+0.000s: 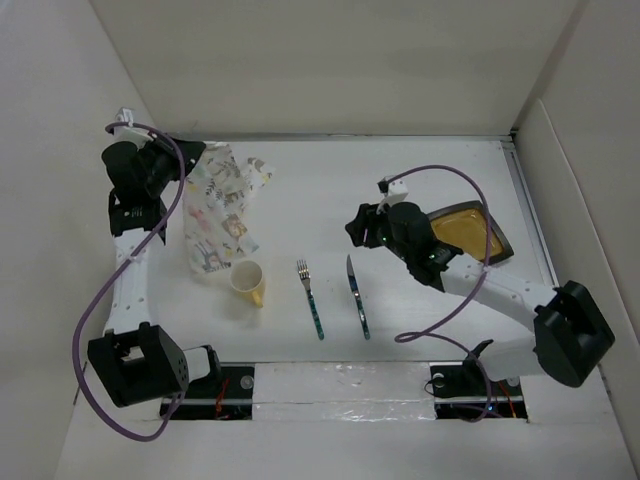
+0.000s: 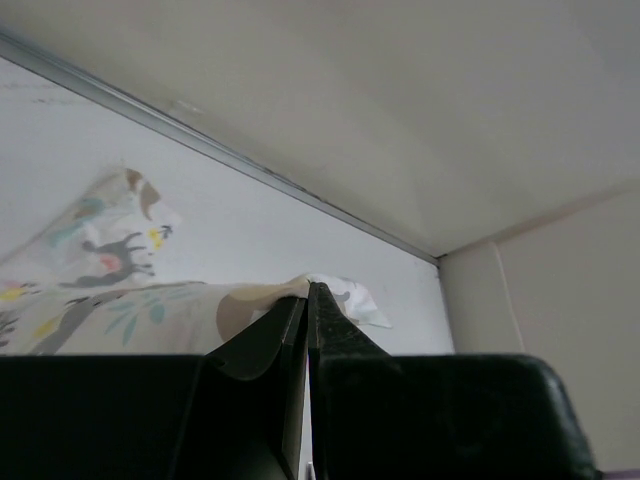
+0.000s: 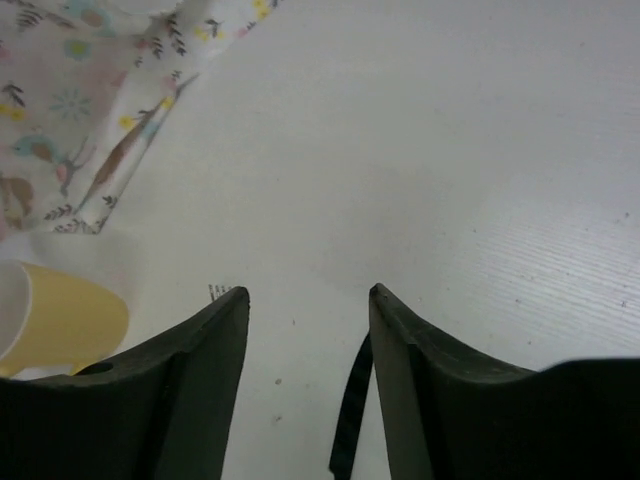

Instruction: Set the dinner table for one person

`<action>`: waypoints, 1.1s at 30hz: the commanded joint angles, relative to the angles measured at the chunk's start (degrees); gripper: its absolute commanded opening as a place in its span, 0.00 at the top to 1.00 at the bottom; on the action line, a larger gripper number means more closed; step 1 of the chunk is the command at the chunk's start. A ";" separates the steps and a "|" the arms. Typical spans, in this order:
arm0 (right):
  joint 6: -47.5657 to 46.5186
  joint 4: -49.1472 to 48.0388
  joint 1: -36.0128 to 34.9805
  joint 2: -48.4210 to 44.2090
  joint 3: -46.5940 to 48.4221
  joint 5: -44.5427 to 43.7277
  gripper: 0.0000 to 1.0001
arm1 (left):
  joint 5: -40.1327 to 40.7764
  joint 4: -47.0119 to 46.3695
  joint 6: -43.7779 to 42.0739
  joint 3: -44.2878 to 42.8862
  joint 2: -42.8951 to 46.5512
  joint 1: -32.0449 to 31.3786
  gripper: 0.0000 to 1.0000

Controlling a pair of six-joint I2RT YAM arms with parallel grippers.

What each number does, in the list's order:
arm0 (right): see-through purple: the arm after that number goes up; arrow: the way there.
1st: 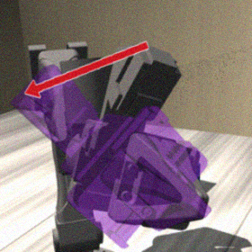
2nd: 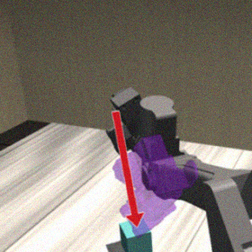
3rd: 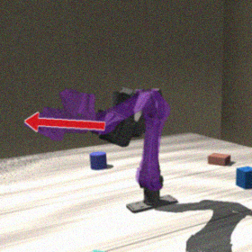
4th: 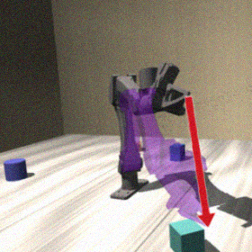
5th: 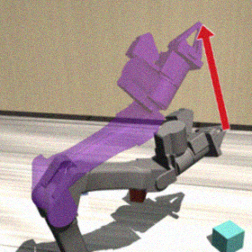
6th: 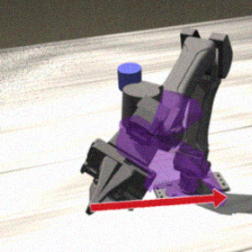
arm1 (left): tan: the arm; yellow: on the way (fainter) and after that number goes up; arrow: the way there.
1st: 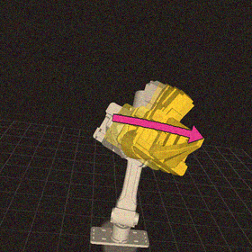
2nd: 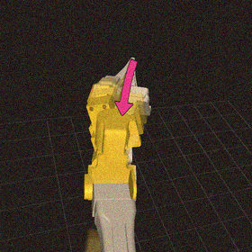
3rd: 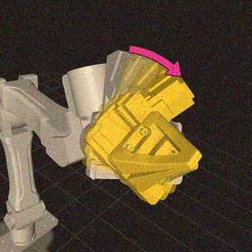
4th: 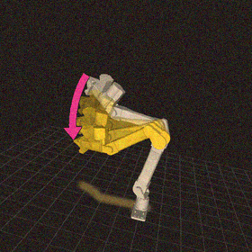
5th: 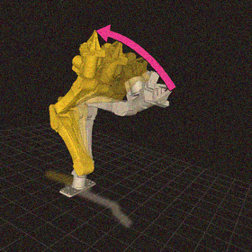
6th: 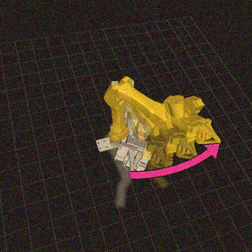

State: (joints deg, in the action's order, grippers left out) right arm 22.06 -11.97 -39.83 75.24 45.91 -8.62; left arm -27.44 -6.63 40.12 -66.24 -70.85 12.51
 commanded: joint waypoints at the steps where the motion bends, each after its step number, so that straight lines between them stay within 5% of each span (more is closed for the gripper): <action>1: -0.62 0.89 -2.26 4.03 5.68 -1.40 0.42 | -6.57 -11.65 6.38 1.20 3.09 0.06 1.00; 7: 0.26 -1.31 -2.79 13.08 12.35 4.13 0.43 | -8.68 -15.25 9.89 -8.78 1.69 -0.47 1.00; 11: 0.44 -2.62 -3.32 14.58 15.52 4.93 0.47 | -9.91 -16.74 11.99 -19.78 -9.70 -2.93 1.00; 17: -0.88 2.46 -3.32 10.64 20.88 -1.55 0.46 | -18.87 -14.65 16.50 -47.80 -32.02 -15.13 1.00; 19: -2.10 5.79 -2.45 8.44 22.02 -2.62 0.46 | -20.10 -9.31 14.47 -58.85 -35.04 -20.67 1.00; 22: -3.16 7.74 -0.17 5.89 22.73 -5.61 0.46 | -22.74 -9.18 13.58 -64.18 -35.94 -22.80 1.00; 27: -3.26 7.13 4.05 1.49 19.75 -5.71 0.46 | -22.65 -13.58 9.46 -53.40 -23.30 -18.68 1.00; 29: -2.64 7.22 5.81 1.31 18.87 -5.35 0.46 | -23.88 -17.69 10.41 -43.85 -18.31 -13.52 1.00; 30: -1.60 7.48 6.34 0.79 16.78 -5.44 0.46 | -25.71 -28.33 14.07 -29.53 -13.49 -10.00 1.00; 33: -1.24 6.35 8.10 -0.27 13.35 -5.62 0.46 | -25.99 -31.84 14.11 -19.25 -11.95 -5.41 1.00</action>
State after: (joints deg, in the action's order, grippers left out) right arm 20.40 -5.28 -32.99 76.03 63.09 -13.13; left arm -50.39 -25.06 52.99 -96.38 -86.37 3.31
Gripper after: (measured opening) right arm 0.541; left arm 0.003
